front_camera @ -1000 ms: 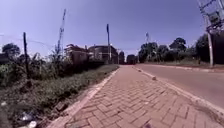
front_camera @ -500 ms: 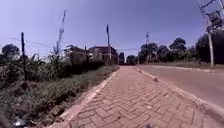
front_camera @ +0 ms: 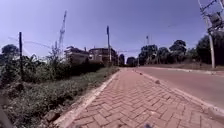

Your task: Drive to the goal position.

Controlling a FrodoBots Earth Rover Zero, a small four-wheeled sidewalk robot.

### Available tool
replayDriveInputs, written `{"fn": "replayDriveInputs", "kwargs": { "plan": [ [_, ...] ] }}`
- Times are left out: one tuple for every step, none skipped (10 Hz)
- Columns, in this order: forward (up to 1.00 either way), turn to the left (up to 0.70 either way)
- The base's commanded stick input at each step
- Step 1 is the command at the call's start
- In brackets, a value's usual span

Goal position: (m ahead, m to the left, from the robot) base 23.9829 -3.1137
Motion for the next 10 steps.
{"fn": "replayDriveInputs", "kwargs": {
  "plan": [
    [0.3,0.0],
    [0.3,0.0],
    [0.3,0.0],
    [0.3,0.0],
    [0.3,0.0],
    [0.3,0.0],
    [0.3,0.0],
    [0.3,0.0],
    [0.3,0.0],
    [0.3,0.0]
  ]
}}
